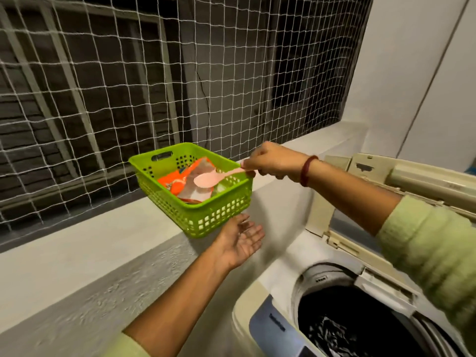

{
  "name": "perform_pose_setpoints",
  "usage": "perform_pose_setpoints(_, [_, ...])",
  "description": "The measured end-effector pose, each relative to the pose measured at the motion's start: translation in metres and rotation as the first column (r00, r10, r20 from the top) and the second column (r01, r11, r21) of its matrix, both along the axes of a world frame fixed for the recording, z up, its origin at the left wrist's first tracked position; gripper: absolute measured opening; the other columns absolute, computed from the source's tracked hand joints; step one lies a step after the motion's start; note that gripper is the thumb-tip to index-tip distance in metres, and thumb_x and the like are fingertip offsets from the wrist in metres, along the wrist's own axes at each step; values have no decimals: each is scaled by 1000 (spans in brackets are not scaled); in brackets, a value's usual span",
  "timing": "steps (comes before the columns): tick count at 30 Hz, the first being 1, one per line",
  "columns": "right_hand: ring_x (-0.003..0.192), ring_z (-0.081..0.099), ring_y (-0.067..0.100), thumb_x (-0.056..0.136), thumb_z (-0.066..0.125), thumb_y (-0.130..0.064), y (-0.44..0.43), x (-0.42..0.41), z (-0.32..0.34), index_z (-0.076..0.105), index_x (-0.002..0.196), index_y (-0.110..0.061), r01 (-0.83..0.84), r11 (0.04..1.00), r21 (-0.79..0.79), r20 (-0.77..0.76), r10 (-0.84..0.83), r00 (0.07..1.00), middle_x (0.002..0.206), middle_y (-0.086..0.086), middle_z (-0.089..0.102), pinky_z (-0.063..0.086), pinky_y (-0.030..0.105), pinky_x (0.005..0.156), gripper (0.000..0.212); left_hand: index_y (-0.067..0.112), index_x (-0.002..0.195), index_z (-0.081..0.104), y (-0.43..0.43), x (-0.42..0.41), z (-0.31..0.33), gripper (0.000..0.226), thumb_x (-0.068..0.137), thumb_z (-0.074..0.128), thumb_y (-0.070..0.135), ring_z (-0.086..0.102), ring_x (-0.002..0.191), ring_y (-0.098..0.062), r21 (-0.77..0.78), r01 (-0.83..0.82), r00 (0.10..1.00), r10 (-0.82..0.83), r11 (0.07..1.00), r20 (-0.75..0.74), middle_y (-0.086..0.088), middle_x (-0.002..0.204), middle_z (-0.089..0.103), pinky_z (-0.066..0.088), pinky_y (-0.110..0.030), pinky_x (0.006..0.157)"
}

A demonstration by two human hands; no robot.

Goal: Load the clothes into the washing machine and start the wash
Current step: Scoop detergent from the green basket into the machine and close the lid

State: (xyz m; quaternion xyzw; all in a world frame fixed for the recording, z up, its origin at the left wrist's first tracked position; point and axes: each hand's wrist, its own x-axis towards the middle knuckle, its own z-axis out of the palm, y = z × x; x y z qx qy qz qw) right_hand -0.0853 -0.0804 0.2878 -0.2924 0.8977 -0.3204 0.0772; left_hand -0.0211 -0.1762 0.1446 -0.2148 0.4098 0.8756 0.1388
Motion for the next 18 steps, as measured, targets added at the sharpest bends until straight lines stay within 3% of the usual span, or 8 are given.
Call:
perform_pose_setpoints(2, [58, 48, 22, 87, 57, -27, -19, -4, 2, 65, 75, 1, 17, 994, 108, -194, 4, 981, 67, 13, 54, 33, 23, 46, 32, 8, 105, 52, 1, 1, -1, 24, 96, 41, 28, 54, 109, -25, 37, 6, 1000, -7, 999, 6, -10, 101, 60, 34, -34, 105])
perform_pose_setpoints(5, [92, 61, 30, 87, 55, -25, -44, -9, 1, 66, 97, -4, 45, 982, 184, -307, 14, 952, 98, 17, 66, 43, 30, 68, 26, 8, 123, 48, 3, 2, -2, 33, 96, 40, 25, 50, 125, -27, 87, 25, 1000, -25, 996, -1, -13, 123, 58, 34, -35, 107])
perform_pose_setpoints(8, [108, 58, 30, 87, 56, -29, -64, -10, -4, 58, 114, -11, 61, 967, 249, -365, 35, 930, 118, 12, 62, 45, 33, 82, 33, 6, 105, 56, 2, 2, -4, 25, 95, 42, 25, 60, 101, -27, 120, 50, 999, -49, 992, -13, -13, 103, 63, 44, -34, 90])
perform_pose_setpoints(10, [111, 57, 29, 86, 58, -35, -73, -10, -8, 54, 120, -14, 88, 954, 287, -421, 43, 906, 122, 9, 61, 46, 34, 85, 40, 5, 95, 56, 2, 0, -7, 22, 95, 45, 24, 61, 89, -26, 147, 38, 999, -37, 988, -6, -14, 95, 64, 45, -33, 81])
perform_pose_setpoints(14, [110, 58, 29, 86, 60, -38, -84, -9, -15, 55, 119, -14, 113, 931, 347, -490, 77, 868, 121, 10, 61, 45, 34, 83, 41, 7, 89, 55, 4, -3, -15, 18, 93, 47, 23, 63, 85, -26, 168, 15, 1000, -17, 986, 6, -13, 71, 71, 47, -33, 79])
perform_pose_setpoints(18, [105, 61, 30, 82, 64, -44, -90, -9, -19, 60, 109, -14, 159, 908, 387, -559, 94, 824, 114, 8, 64, 46, 35, 79, 41, 8, 84, 55, 8, -7, -21, 18, 92, 48, 22, 69, 71, -26, 170, 32, 999, -35, 985, 14, -13, 68, 71, 48, -34, 76])
